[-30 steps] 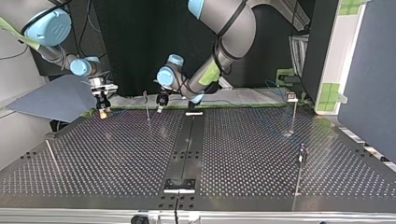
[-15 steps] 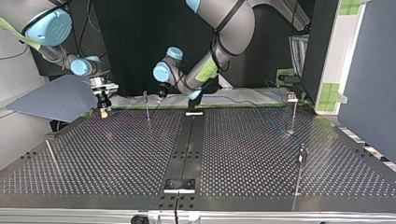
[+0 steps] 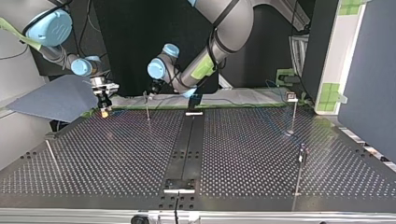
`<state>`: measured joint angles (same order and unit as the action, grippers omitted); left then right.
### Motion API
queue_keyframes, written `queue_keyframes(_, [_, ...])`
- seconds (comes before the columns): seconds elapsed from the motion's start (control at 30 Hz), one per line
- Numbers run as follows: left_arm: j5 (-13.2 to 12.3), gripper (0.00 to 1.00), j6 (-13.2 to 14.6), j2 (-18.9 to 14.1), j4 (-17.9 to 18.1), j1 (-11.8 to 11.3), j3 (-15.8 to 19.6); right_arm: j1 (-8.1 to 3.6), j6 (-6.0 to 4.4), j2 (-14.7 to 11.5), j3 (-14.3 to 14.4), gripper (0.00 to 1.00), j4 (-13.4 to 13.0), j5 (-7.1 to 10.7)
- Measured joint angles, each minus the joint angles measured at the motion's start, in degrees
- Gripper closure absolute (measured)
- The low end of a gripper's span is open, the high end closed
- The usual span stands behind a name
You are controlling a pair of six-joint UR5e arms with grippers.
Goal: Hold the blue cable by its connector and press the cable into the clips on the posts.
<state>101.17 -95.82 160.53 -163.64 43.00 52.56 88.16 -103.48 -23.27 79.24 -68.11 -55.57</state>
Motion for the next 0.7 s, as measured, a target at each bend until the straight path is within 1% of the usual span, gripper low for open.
queue_keyframes(0.23, [-0.2,0.00,0.1,0.0,0.5,0.3,0.8,0.04,0.01,0.1,0.0,1.00,0.0,0.01])
queue_keyframes(0.4, [-0.2,0.00,-0.1,0.0,1.3,0.6,0.7,0.04,0.00,0.1,0.0,1.00,0.1,0.01])
queue_keyframes(0.7, [-0.1,0.00,-0.2,0.0,1.5,1.0,0.5,-0.09,-0.07,0.2,0.0,1.00,0.1,0.01])
